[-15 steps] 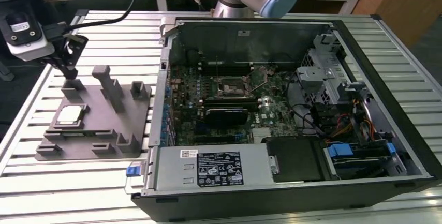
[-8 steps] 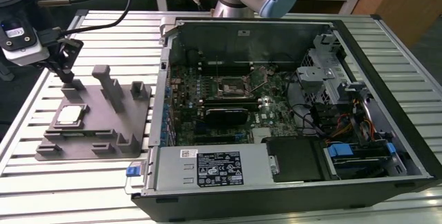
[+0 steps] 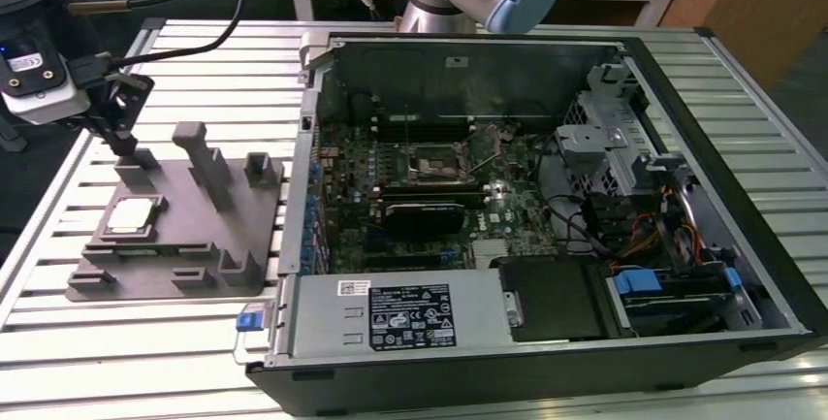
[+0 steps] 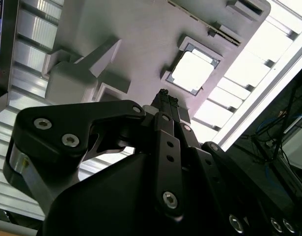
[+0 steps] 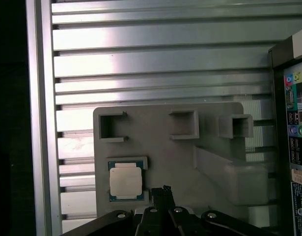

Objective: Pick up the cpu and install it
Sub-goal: 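Pick up the cpu and move it towards the insertion slot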

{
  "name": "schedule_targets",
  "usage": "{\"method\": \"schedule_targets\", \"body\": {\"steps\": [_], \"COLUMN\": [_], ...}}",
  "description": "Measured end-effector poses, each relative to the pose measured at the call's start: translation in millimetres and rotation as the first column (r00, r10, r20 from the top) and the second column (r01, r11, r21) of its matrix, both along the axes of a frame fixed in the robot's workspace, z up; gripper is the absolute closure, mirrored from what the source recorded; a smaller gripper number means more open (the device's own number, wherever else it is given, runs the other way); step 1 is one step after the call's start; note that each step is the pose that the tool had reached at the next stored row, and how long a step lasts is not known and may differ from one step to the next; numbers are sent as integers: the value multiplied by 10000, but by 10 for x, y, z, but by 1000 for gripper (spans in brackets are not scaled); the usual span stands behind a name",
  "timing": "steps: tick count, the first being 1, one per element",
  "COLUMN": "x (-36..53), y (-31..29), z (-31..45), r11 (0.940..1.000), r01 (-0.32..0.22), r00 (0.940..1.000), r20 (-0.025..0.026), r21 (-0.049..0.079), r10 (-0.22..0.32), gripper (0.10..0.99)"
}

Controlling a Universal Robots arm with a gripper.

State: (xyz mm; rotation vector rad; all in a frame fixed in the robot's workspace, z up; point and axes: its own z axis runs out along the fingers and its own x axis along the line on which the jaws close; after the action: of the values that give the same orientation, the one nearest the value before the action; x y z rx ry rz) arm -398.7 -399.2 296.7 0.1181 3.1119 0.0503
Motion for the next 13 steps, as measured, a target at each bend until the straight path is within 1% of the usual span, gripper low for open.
{"method": "schedule_targets", "body": {"steps": [7, 13], "x": [-13, -42], "y": [0, -3], "z": [-6, -31], "r11": [10000, 10000], "r01": [0, 0], "r00": [10000, 10000], "r20": [0, -1], "r21": [1, 1], "r10": [0, 0], "gripper": [980, 980]}}
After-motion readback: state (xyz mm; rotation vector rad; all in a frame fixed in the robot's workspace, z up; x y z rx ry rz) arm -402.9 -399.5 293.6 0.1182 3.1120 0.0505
